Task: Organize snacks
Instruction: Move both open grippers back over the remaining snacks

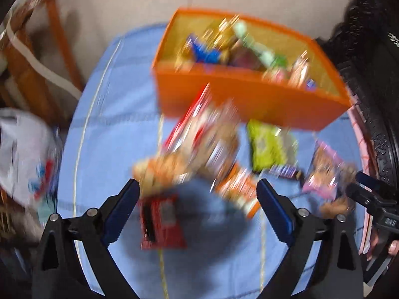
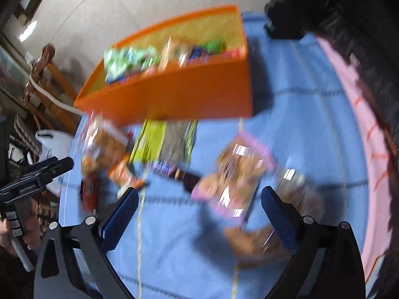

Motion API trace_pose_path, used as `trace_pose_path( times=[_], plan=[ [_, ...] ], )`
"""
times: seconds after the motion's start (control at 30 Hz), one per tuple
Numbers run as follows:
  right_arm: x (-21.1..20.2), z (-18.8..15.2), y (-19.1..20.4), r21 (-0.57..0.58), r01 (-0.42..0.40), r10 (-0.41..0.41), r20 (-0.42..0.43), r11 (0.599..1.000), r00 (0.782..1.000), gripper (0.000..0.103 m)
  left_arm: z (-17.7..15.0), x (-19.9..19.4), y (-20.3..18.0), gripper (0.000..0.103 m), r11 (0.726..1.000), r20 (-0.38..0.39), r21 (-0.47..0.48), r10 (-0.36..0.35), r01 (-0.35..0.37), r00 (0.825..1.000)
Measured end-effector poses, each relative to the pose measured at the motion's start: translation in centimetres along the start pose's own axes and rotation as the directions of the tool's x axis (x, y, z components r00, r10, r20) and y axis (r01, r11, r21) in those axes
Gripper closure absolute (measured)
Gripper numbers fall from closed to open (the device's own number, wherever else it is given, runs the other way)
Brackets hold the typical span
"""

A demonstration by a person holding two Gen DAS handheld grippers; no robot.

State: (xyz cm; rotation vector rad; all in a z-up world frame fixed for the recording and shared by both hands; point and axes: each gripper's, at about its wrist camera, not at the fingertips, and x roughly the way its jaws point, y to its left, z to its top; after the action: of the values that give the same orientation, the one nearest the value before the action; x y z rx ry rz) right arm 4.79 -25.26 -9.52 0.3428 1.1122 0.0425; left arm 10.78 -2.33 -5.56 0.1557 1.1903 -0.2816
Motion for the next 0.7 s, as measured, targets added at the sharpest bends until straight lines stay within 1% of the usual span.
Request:
trace_pose_path(
  times=[0.13, 0.2, 0.3, 0.4, 0.47, 0.53, 0.6, 0.63, 0.67, 0.7],
  plan=[
    [1.4, -2.7, 1.6, -0.014, -0.015, 0.014, -0.074, 1.000, 0.997, 0.004, -3.3, 1.8, 2.2, 0.011, 0.997, -0.094, -0.075, -0.009, 0.002, 0.996],
    [2.2, -3.9, 2.1, -0.008, -0.010, 0.009, -0.116, 1.000, 0.993, 0.004, -4.5, 2.4, 2.9, 0.011, 0.995, -0.120, -0.098, 0.002, -0.014, 0.993],
    [2.9, -5.4, 2.8, 0.012, -0.026, 0.028, -0.154, 1.000, 0.988, 0.004, -6.1, 3.3, 3.8, 0.011, 0.991, -0.153, -0.122, 0.028, -0.047, 0.988],
    [2.9, -6.2, 3.5, -0.010, -0.025, 0.023, -0.162, 1.000, 0.986, 0.004, -6.8, 4.0, 4.6, 0.011, 0.988, -0.174, -0.136, 0.045, -0.069, 0.984],
    [2.7, -6.3, 3.7, -0.032, -0.014, 0.008, -0.165, 0.999, 0.986, 0.004, -7.2, 5.0, 4.9, 0.011, 0.986, -0.204, -0.142, 0.057, -0.087, 0.977],
    [2.3, -6.4, 3.7, -0.028, -0.008, 0.003, -0.155, 1.000, 0.988, 0.004, -7.3, 5.6, 5.2, 0.011, 0.985, -0.219, -0.145, 0.059, -0.092, 0.974],
    [1.7, -6.5, 3.3, -0.019, -0.002, -0.001, -0.145, 1.000, 0.989, 0.004, -7.1, 5.9, 5.4, 0.012, 0.985, -0.215, -0.142, 0.060, -0.092, 0.975],
    [1.5, -6.6, 3.1, -0.013, 0.004, -0.006, -0.141, 1.000, 0.990, 0.004, -7.0, 6.1, 5.5, 0.016, 0.986, -0.209, -0.145, 0.050, -0.082, 0.977],
    [1.4, -6.7, 2.8, -0.006, 0.007, -0.007, -0.139, 1.000, 0.990, 0.004, -6.9, 6.4, 5.7, 0.029, 0.986, -0.213, -0.149, 0.042, -0.075, 0.976],
    [1.3, -6.9, 2.5, 0.001, 0.010, -0.010, -0.137, 1.000, 0.991, 0.004, -6.7, 7.0, 5.9, 0.042, 0.985, -0.234, -0.163, 0.020, -0.060, 0.972]
  ],
)
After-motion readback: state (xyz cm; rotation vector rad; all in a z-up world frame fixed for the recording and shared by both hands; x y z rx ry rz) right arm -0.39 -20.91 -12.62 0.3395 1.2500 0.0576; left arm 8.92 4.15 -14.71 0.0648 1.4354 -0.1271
